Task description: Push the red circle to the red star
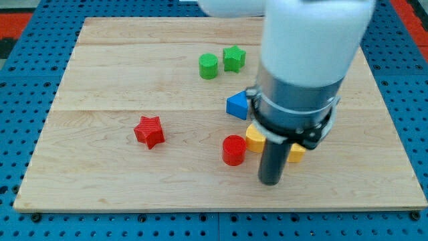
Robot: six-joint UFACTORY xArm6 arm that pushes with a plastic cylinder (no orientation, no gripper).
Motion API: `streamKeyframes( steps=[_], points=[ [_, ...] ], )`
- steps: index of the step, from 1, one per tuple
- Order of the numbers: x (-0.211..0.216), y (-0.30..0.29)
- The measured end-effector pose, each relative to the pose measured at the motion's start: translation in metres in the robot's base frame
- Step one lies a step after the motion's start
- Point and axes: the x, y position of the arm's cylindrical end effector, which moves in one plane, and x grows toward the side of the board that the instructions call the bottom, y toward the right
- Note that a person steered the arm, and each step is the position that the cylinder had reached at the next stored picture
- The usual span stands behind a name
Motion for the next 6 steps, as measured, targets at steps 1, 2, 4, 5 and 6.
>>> streamKeyframes(
  steps=[1,2,4,5,6],
  points=[
    [-0.021,-0.027],
    [-0.022,-0.118],
    [-0.024,-0.1],
    [-0.048,-0.086],
    [-0.059,-0.122]
  ],
)
